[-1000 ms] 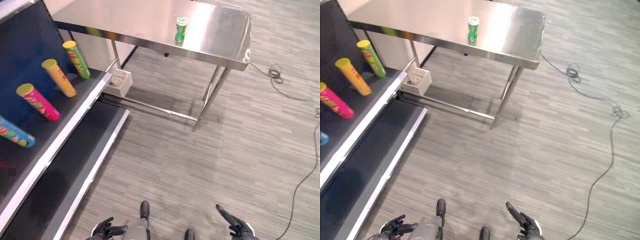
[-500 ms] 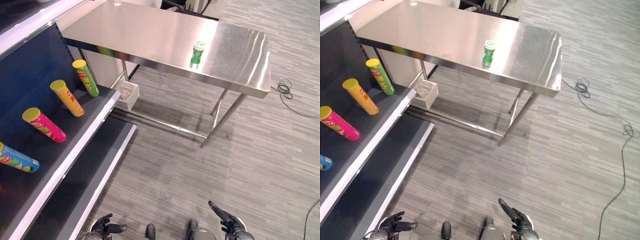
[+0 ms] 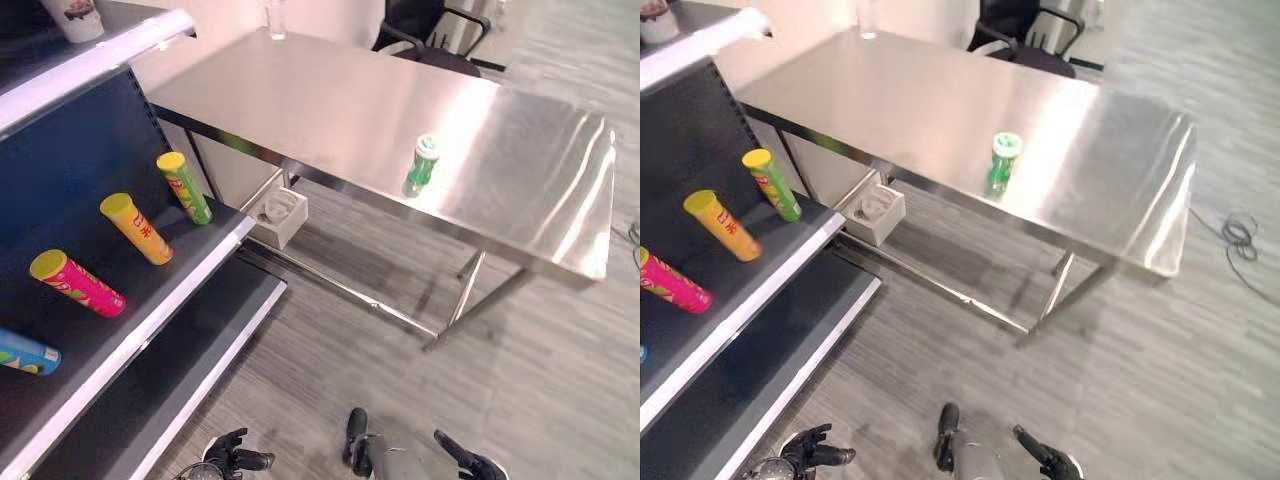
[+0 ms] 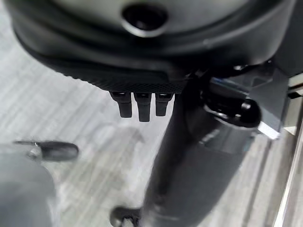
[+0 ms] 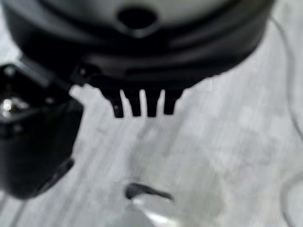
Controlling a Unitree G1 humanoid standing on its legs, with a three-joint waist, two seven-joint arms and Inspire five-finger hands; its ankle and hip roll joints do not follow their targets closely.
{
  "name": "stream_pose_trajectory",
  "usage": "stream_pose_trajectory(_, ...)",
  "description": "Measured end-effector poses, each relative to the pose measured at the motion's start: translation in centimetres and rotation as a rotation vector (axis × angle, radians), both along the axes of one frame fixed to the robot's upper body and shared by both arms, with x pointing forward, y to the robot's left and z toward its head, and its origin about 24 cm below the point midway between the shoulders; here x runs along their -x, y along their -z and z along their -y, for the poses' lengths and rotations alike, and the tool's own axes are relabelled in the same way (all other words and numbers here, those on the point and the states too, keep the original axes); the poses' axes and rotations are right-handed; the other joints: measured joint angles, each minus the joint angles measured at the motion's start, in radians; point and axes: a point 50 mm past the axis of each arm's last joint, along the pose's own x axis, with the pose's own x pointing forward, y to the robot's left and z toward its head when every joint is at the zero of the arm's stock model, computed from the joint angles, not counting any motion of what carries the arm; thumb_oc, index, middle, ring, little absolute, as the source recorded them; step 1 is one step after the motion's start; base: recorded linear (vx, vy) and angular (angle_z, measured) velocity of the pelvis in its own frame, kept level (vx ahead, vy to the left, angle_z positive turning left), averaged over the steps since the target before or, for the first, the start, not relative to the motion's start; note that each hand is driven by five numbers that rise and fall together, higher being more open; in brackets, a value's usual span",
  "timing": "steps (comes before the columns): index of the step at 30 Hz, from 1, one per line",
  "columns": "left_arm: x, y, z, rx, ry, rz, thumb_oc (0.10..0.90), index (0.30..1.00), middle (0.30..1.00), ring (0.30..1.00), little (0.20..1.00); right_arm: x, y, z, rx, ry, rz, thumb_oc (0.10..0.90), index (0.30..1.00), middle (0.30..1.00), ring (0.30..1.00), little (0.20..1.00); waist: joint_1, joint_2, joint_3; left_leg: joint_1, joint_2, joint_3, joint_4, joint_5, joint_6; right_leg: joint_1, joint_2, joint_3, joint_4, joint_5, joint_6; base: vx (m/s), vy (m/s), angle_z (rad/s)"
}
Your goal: Put the goods on the table back onto the shelves and tidy them up.
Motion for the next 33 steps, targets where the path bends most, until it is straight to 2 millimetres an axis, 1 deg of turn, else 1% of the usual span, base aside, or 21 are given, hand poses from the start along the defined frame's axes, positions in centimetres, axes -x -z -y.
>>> stream_pose_trajectory(1, 1.2, 0.2, -0.3, -0.005, -0.014, -0.029, 0.800, 0.900, 0.900, 0.900, 0.900, -0.1, -0.1, 0.1, 0.006, -0.008, 0.018, 0.800, 0.900, 0.900, 0.900, 0.900, 0.005, -0.021, -0.013, -0.046, -0.017, 0.004, 0.124, 0.031, -0.042, 0.055, 0.010, 0.009, -0.060, 0.038, -0.064, 0.18, -0.148, 0.01)
stream_pose_trajectory(2, 1.7, 0.3, -0.3, 0.003, -0.032, -0.038, 0.800, 0.900, 0.900, 0.900, 0.900, -0.3, -0.3, 0.4, 0.016, -0.012, 0.026, 0.800, 0.900, 0.900, 0.900, 0.900, 0.019, -0.014, -0.010, -0.092, -0.024, -0.002, 0.246, 0.061, -0.051, 0.076, 0.021, 0.015, -0.079, 0.033, -0.078, 0.21, -0.149, -0.15)
stream_pose_trajectory(3, 1.5, 0.3, -0.2, 0.017, -0.064, -0.020, 0.800, 0.900, 0.900, 0.900, 0.900, -0.4, -0.4, 0.7, 0.025, -0.015, 0.030, 0.800, 0.900, 0.900, 0.900, 0.900, 0.027, -0.019, -0.003, -0.166, -0.037, -0.004, 0.397, 0.122, -0.052, 0.092, 0.027, 0.030, -0.092, 0.038, -0.091, 0.11, -0.067, -0.33)
stream_pose_trajectory(4, 0.9, 0.1, -0.2, 0.039, -0.111, 0.020, 0.800, 0.900, 0.900, 0.900, 0.900, -0.4, -0.5, 0.9, 0.032, -0.020, 0.024, 0.800, 0.900, 0.900, 0.900, 0.900, 0.051, -0.020, -0.001, -0.226, -0.043, -0.004, 0.496, 0.120, -0.046, 0.112, 0.031, 0.041, -0.115, 0.046, -0.093, 0.25, -0.102, -0.37)
stream_pose_trajectory(5, -0.3, -0.3, -0.3, 0.041, -0.098, 0.066, 0.800, 0.900, 0.900, 0.900, 0.900, -0.6, -0.5, 1.0, 0.034, -0.018, 0.024, 0.800, 0.900, 0.900, 0.900, 0.900, 0.061, -0.029, 0.008, -0.313, -0.040, 0.036, 0.564, 0.114, -0.020, 0.154, 0.035, 0.059, -0.140, 0.038, -0.114, 0.21, -0.034, -0.33)
stream_pose_trajectory(6, -0.6, -0.4, -0.4, 0.038, -0.092, 0.075, 0.800, 0.900, 0.900, 0.900, 0.900, -0.6, -0.5, 0.9, 0.032, -0.018, 0.019, 0.800, 0.900, 0.900, 0.900, 0.900, 0.063, -0.029, 0.011, -0.326, -0.037, 0.056, 0.558, 0.109, -0.011, 0.170, 0.034, 0.066, -0.150, 0.031, -0.122, 0.22, -0.036, -0.31)
stream_pose_trajectory(7, -1.3, -0.7, -0.6, 0.029, -0.070, 0.094, 0.800, 0.900, 0.900, 0.900, 0.900, -1.1, -0.5, 0.4, 0.024, -0.034, 0.025, 0.800, 0.900, 0.900, 0.900, 0.900, 0.068, -0.049, 0.021, -0.347, -0.019, 0.130, 0.415, 0.092, 0.021, 0.217, 0.028, 0.089, -0.189, 0.028, -0.119, 0.16, 0.011, -0.37)
stream_pose_trajectory(9, -1.8, -0.8, -0.3, 0.038, -0.065, 0.111, 0.800, 0.900, 0.900, 0.900, 0.900, -1.1, -0.5, 0.5, 0.028, -0.040, 0.024, 0.800, 0.900, 0.900, 0.900, 0.900, 0.068, -0.037, 0.044, -0.379, 0.008, 0.151, 0.256, 0.096, 0.016, 0.244, 0.036, 0.094, -0.194, 0.027, -0.100, 0.29, 0.107, -0.43)
stream_pose_trajectory(10, -1.9, -0.9, -0.3, 0.037, -0.058, 0.110, 0.800, 0.900, 0.900, 0.900, 0.900, -1.1, -0.5, 0.4, 0.030, -0.048, 0.024, 0.800, 0.900, 0.900, 0.900, 0.900, 0.065, -0.030, 0.042, -0.374, 0.017, 0.162, 0.110, 0.103, 0.008, 0.245, 0.040, 0.095, -0.194, 0.011, -0.074, 0.33, 0.182, -0.20)
stream_pose_trajectory(11, -2.4, -0.9, 0.0, 0.035, -0.026, 0.109, 0.800, 0.900, 0.900, 0.900, 0.900, -0.8, -0.4, 0.5, 0.035, -0.061, 0.008, 0.800, 0.900, 0.900, 0.900, 0.900, 0.061, -0.013, 0.052, -0.346, 0.011, 0.148, -0.199, 0.164, -0.006, 0.252, 0.047, 0.093, -0.193, 0.004, -0.064, 0.17, 0.116, -0.07)
stream_pose_trajectory(13, -2.2, -0.8, 0.2, 0.039, -0.026, 0.103, 0.800, 0.900, 0.900, 0.900, 0.900, -0.6, -0.3, 0.5, 0.034, -0.063, -0.005, 0.800, 0.900, 0.900, 0.900, 0.900, 0.065, 0.001, 0.059, -0.347, 0.013, 0.113, -0.301, 0.214, -0.018, 0.264, 0.056, 0.104, -0.186, 0.005, -0.063, 0.19, 0.112, -0.19)
stream_pose_trajectory(14, -2.0, -0.7, 0.3, 0.045, -0.039, 0.094, 0.800, 0.900, 0.900, 0.900, 0.900, 0.0, -0.2, 0.5, 0.035, -0.061, -0.020, 0.800, 0.900, 0.900, 0.900, 0.900, 0.062, 0.009, 0.058, -0.347, 0.000, 0.086, -0.345, 0.247, -0.032, 0.283, 0.059, 0.109, -0.187, -0.017, -0.042, 0.26, 0.184, -0.19)
stream_pose_trajectory(16, -1.5, -0.5, 0.4, 0.046, -0.033, 0.075, 0.800, 0.900, 0.900, 0.900, 0.900, 0.6, -0.1, 0.9, 0.042, -0.046, -0.043, 0.800, 0.900, 0.900, 0.900, 0.900, 0.062, 0.028, 0.049, -0.303, 0.006, 0.085, -0.367, 0.277, -0.010, 0.314, 0.070, 0.132, -0.187, -0.029, -0.039, 0.29, 0.259, -0.44)
stream_pose_trajectory(17, -1.2, -0.3, 0.5, 0.048, -0.041, 0.059, 0.800, 0.900, 0.900, 0.900, 0.900, 0.7, -0.1, 1.1, 0.043, -0.027, -0.033, 0.800, 0.900, 0.900, 0.900, 0.900, 0.047, 0.035, 0.044, -0.275, -0.003, 0.091, -0.353, 0.298, 0.022, 0.334, 0.061, 0.155, -0.186, -0.042, -0.029, 0.25, 0.247, -0.50)
stream_pose_trajectory(18, -1.0, -0.2, 0.4, 0.046, -0.045, 0.049, 0.800, 0.900, 0.900, 0.900, 0.900, 0.6, -0.2, 1.0, 0.039, -0.019, -0.022, 0.800, 0.900, 0.900, 0.900, 0.900, 0.040, 0.033, 0.042, -0.263, -0.017, 0.096, -0.356, 0.309, 0.035, 0.346, 0.046, 0.159, -0.186, -0.051, -0.017, 0.14, 0.167, -0.32)
stream_pose_trajectory(19, -0.8, -0.2, 0.5, 0.044, -0.038, 0.040, 0.800, 0.900, 0.900, 0.900, 0.900, 0.6, -0.2, 1.1, 0.039, -0.017, -0.015, 0.800, 0.900, 0.900, 0.900, 0.900, 0.034, 0.035, 0.039, -0.251, -0.032, 0.112, -0.356, 0.349, 0.086, 0.359, 0.035, 0.165, -0.186, -0.062, 0.013, 0.11, 0.161, -0.12)
stream_pose_trajectory(21, -1.0, -0.4, -0.3, 0.023, -0.035, 0.049, 0.800, 0.900, 0.900, 0.900, 0.900, 1.8, 0.4, 0.3, 0.016, -0.012, -0.048, 0.800, 0.900, 0.900, 0.900, 0.900, 0.032, 0.001, 0.020, -0.227, -0.085, 0.136, -0.383, 0.343, 0.142, 0.360, -0.024, 0.176, -0.176, -0.081, 0.046, 0.07, 0.142, -0.11)
stream_pose_trajectory(23, -1.0, -0.6, -0.9, 0.006, -0.038, 0.049, 0.800, 0.900, 0.900, 0.900, 0.900, 1.8, 0.6, -0.4, -0.002, -0.014, -0.048, 0.800, 0.900, 0.900, 0.900, 0.900, 0.030, -0.009, 0.016, -0.218, -0.109, 0.146, -0.383, 0.331, 0.165, 0.359, -0.054, 0.175, -0.162, -0.089, 0.072, 0.01, 0.032, -0.06)
stream_pose_trajectory(27, -1.2, -0.9, -2.0, -0.034, -0.043, 0.061, 0.800, 0.900, 0.900, 0.900, 0.900, 1.0, 0.6, -1.2, -0.023, -0.023, -0.027, 0.800, 0.900, 0.900, 0.900, 0.900, 0.048, -0.013, 0.014, -0.213, -0.131, 0.146, -0.382, 0.326, 0.172, 0.366, -0.079, 0.175, -0.171, -0.092, 0.126, 0.00, 0.000, 0.00)
stream_pose_trajectory(32, -0.2, -0.7, -2.1, -0.035, -0.046, 0.036, 0.800, 0.900, 0.900, 0.900, 0.900, 0.2, 0.4, -1.3, -0.022, -0.026, -0.007, 0.800, 0.900, 0.900, 0.900, 0.900, 0.045, -0.016, 0.011, -0.203, -0.121, 0.148, -0.383, 0.324, 0.162, 0.375, -0.069, 0.176, -0.184, -0.093, 0.116, 0.01, 0.135, -0.04)
stream_pose_trajectory(33, 0.4, -0.5, -1.9, -0.029, -0.045, 0.017, 0.800, 0.900, 0.900, 0.900, 0.900, 0.3, 0.4, -1.0, -0.023, 0.000, -0.005, 0.800, 0.900, 0.900, 0.900, 0.900, 0.047, -0.017, 0.004, -0.211, -0.120, 0.152, -0.383, 0.314, 0.151, 0.358, -0.070, 0.183, -0.176, -0.099, 0.082, -0.05, 0.326, -0.15)
